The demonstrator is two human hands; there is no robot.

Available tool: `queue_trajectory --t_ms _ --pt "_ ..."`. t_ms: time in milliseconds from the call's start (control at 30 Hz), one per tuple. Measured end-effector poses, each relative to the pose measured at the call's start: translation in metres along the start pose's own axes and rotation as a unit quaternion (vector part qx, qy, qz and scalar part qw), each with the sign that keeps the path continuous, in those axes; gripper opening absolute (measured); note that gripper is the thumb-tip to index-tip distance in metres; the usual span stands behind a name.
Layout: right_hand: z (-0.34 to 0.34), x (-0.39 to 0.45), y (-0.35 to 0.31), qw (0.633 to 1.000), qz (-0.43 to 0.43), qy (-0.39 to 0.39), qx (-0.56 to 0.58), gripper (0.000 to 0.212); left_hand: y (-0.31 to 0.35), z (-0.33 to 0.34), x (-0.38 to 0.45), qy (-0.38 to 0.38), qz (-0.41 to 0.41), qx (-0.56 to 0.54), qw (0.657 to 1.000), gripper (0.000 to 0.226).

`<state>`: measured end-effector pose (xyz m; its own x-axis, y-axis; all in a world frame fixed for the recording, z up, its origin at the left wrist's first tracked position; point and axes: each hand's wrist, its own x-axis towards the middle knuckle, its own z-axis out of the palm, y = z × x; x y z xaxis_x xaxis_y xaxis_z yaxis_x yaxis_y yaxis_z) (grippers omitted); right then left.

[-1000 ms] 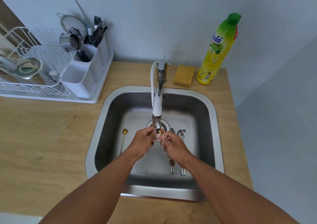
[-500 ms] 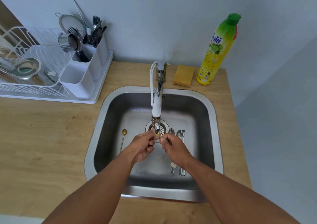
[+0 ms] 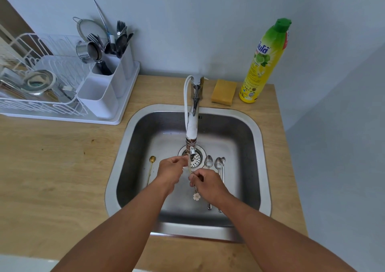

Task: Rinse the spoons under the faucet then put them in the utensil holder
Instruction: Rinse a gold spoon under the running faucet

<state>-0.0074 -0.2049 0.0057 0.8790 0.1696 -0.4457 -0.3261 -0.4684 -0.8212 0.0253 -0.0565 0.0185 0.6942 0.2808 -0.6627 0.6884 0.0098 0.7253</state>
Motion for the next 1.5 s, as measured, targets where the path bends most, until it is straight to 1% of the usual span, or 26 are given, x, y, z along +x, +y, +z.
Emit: queue_trajectory --t_ms 100,200,367,433,533,600,700,800,900,1000,1100,1200,1333,1400,1500 --pt "0.000 -0.001 -0.002 1.000 -0.001 0.005 0.015 0.017 0.005 -0.003 0.003 0.018 0.006 -0.015 1.000 0.008" --pt "0.000 0.002 -0.006 0.999 0.003 0.005 0.036 0.018 0.009 -0.003 0.002 0.018 0.010 -0.009 1.000 0.008" --pt "-0.002 0.005 -0.018 0.997 0.009 0.005 0.080 0.019 0.003 -0.002 -0.008 -0.064 0.007 0.064 0.996 0.016" --pt "-0.004 0.002 -0.016 0.997 0.027 0.003 0.075 0.020 -0.002 -0.006 -0.012 -0.069 0.012 0.075 0.995 0.016" --pt "-0.011 -0.001 -0.010 0.995 0.061 0.044 0.069 0.020 -0.013 -0.011 -0.015 -0.084 0.049 0.110 0.989 0.013" --pt "-0.015 -0.001 -0.008 0.991 0.073 0.060 0.095 0.016 -0.021 -0.012 -0.016 -0.087 0.065 0.147 0.983 0.014" --pt "-0.015 0.001 -0.012 0.988 0.084 0.035 0.128 0.012 -0.026 -0.013 -0.016 -0.087 0.080 0.201 0.972 0.015" --pt "-0.012 0.006 -0.013 0.984 0.118 0.013 0.133 0.008 -0.024 -0.013 -0.016 -0.087 0.109 0.279 0.950 0.018" --pt "-0.010 0.012 -0.012 0.981 0.143 0.009 0.128 0.007 -0.021 -0.014 -0.018 -0.074 0.137 0.339 0.928 0.026" --pt "-0.008 0.017 -0.016 0.984 0.135 0.004 0.117 0.014 -0.023 -0.015 -0.021 -0.066 0.136 0.321 0.935 0.021" --pt "-0.009 0.022 -0.021 0.985 0.125 0.009 0.118 0.016 -0.029 -0.019 -0.024 -0.064 0.123 0.293 0.946 0.020" --pt "-0.014 0.024 -0.024 0.984 0.126 0.016 0.126 0.017 -0.033 -0.026 -0.026 -0.079 0.096 0.256 0.959 0.018" --pt "-0.012 0.020 -0.021 0.979 0.135 0.001 0.152 0.015 -0.029 -0.031 -0.027 -0.105 0.028 0.181 0.978 0.017" --pt "-0.008 0.018 -0.020 0.976 0.135 -0.009 0.172 0.015 -0.022 -0.028 -0.027 -0.109 0.016 0.158 0.981 0.020" --pt "-0.006 0.016 -0.020 0.976 0.123 -0.021 0.180 0.020 -0.012 -0.025 -0.025 -0.097 0.014 0.137 0.986 0.021"
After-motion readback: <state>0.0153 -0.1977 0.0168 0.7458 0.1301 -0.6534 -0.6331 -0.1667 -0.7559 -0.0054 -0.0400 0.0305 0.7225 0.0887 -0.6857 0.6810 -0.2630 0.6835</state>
